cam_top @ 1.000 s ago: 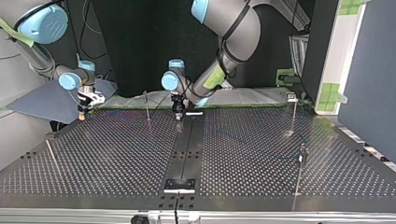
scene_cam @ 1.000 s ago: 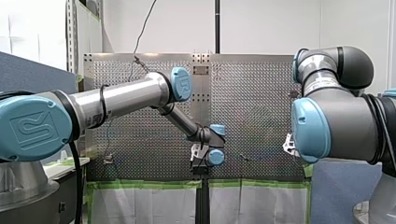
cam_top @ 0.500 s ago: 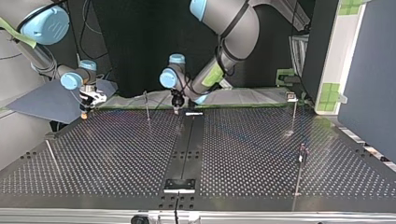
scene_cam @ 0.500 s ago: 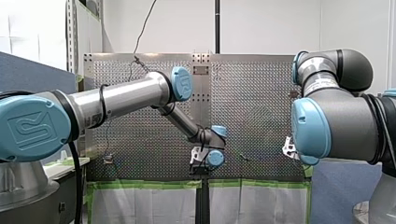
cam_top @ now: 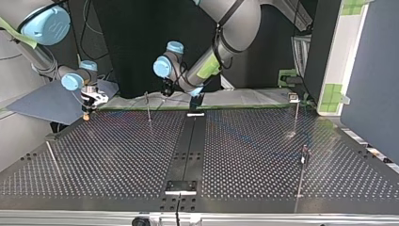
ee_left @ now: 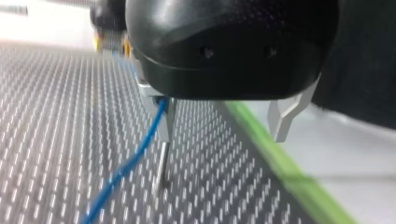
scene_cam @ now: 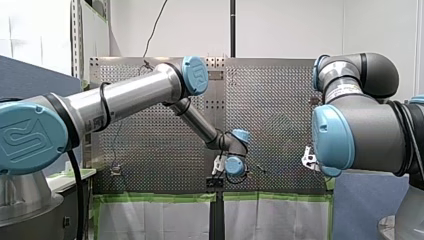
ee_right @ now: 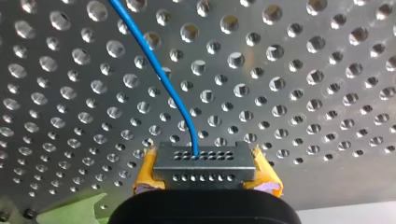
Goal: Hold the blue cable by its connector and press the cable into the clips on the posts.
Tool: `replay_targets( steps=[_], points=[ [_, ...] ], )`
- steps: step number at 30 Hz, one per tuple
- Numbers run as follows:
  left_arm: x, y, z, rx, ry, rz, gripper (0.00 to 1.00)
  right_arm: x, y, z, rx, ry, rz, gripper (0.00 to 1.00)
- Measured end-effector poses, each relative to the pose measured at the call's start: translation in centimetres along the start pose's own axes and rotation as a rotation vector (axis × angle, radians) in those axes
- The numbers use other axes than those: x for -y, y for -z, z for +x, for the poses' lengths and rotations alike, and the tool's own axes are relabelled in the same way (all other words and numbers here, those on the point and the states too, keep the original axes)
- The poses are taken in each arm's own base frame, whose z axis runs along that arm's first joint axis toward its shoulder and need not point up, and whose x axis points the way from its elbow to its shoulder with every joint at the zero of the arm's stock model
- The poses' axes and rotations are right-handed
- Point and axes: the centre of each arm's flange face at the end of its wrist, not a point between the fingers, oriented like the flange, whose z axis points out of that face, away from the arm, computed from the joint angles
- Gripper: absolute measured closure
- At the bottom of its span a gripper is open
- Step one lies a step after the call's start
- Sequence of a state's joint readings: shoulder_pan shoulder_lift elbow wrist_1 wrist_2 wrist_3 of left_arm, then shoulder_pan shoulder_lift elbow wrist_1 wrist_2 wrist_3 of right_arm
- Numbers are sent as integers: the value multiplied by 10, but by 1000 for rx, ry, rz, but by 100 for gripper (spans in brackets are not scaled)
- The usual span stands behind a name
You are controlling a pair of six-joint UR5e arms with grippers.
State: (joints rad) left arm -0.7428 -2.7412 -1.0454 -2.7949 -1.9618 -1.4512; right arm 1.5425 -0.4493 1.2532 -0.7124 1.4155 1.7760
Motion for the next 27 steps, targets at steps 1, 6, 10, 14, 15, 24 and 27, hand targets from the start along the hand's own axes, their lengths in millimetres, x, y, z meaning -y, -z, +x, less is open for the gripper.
replay_targets(
  steps=[1,6,10,14,15,24,27],
  points=[
    [6,4,0,0,-4,16,0,1,0,0,2,0,2,100],
    [39,28,1,0,-25,99,0,3,1,-1,9,0,7,100],
    [66,46,1,2,-37,141,0,5,1,-2,12,0,10,100],
    [80,57,0,11,-38,149,0,8,1,-3,13,0,13,100],
    [82,58,-1,14,-34,147,0,8,1,-3,13,0,14,100],
    [89,58,-8,61,24,110,0,13,2,-4,16,1,25,100],
    [86,55,-9,74,39,86,0,16,2,-5,17,1,28,100]
  ],
)
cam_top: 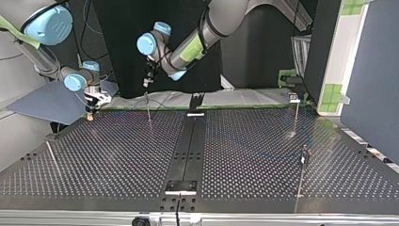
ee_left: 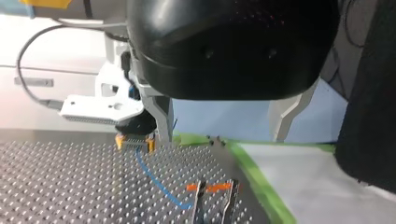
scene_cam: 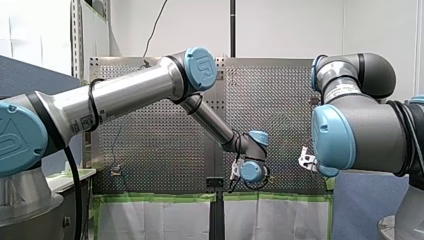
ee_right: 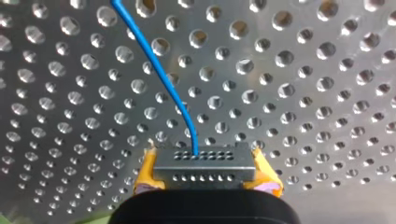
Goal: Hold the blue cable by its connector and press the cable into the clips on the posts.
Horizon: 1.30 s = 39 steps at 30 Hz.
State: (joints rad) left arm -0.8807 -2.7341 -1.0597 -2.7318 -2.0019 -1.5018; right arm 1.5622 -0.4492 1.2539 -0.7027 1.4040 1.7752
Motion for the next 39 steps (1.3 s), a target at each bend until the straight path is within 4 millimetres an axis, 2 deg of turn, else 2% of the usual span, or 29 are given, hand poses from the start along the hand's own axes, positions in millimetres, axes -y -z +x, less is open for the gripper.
replay_targets(
  steps=[16,26,30,39],
  points=[
    [-6,-11,1,17,24,-10,0,9,0,-2,3,1,12,100],
    [-1,-31,30,-10,64,-7,0,13,1,-3,4,2,17,100],
    [0,-39,22,14,71,-25,0,13,0,-3,3,2,18,100],
    [9,-39,15,54,59,-40,0,14,1,-3,4,2,19,100]
  ],
)
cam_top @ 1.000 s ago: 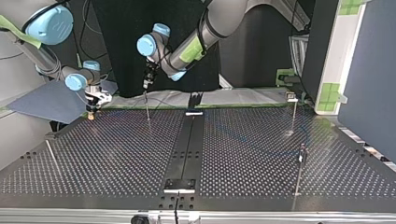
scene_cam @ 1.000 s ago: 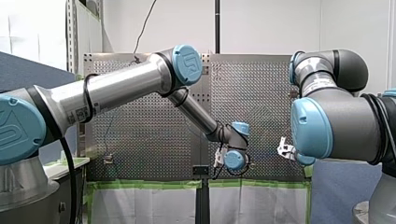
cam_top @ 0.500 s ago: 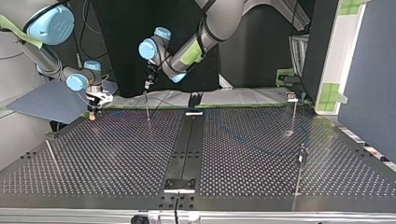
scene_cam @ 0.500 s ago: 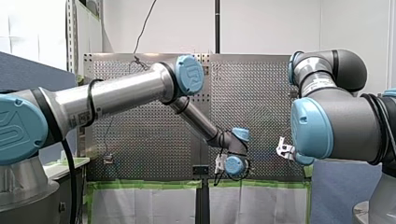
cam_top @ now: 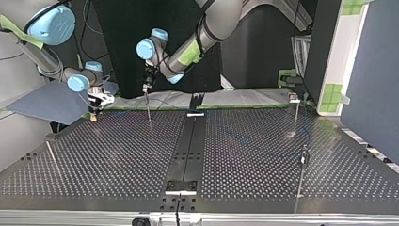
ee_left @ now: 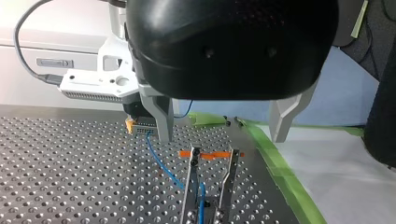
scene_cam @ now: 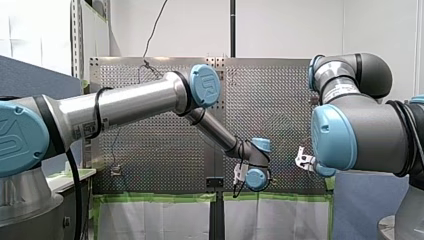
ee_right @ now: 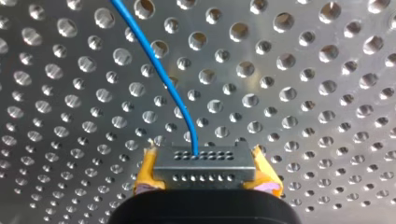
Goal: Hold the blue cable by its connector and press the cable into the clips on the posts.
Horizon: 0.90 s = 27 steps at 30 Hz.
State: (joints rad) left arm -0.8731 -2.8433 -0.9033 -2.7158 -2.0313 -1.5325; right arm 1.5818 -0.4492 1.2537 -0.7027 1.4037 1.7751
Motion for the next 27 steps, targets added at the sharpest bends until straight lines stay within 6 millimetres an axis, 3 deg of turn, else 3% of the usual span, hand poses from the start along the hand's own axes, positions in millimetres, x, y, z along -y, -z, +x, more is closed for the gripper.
replay_targets(
  steps=[27],
  points=[
    [-11,7,10,-43,-16,-29,0,9,0,-2,3,1,14,100]
  ],
)
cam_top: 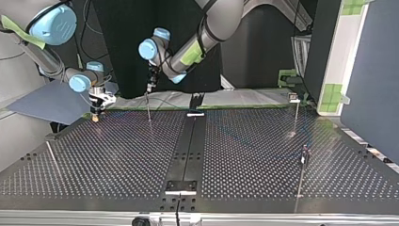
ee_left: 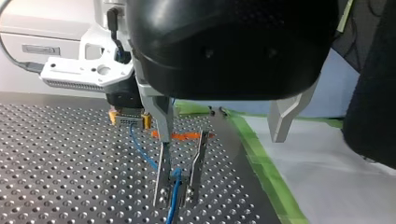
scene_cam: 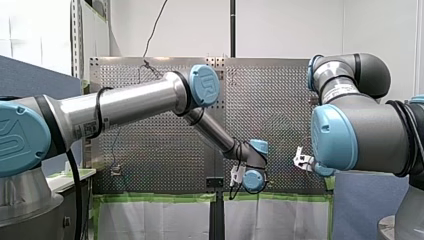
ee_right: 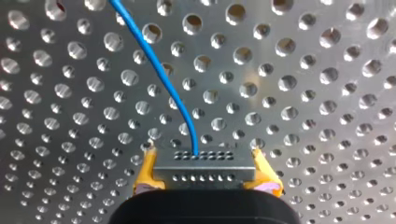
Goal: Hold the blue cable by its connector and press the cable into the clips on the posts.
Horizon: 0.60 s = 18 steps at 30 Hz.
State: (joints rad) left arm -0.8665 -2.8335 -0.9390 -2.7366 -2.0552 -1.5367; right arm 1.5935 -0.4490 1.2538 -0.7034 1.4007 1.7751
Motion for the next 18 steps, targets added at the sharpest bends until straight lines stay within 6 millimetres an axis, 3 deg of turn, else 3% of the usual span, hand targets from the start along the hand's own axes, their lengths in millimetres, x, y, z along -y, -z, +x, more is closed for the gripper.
replay_targets(
  steps=[12,18],
  points=[
    [40,62,-42,63,58,-14,0,3,0,-1,2,0,4,100],
    [37,74,-67,114,129,-8,0,4,1,-1,6,0,4,100]
  ],
)
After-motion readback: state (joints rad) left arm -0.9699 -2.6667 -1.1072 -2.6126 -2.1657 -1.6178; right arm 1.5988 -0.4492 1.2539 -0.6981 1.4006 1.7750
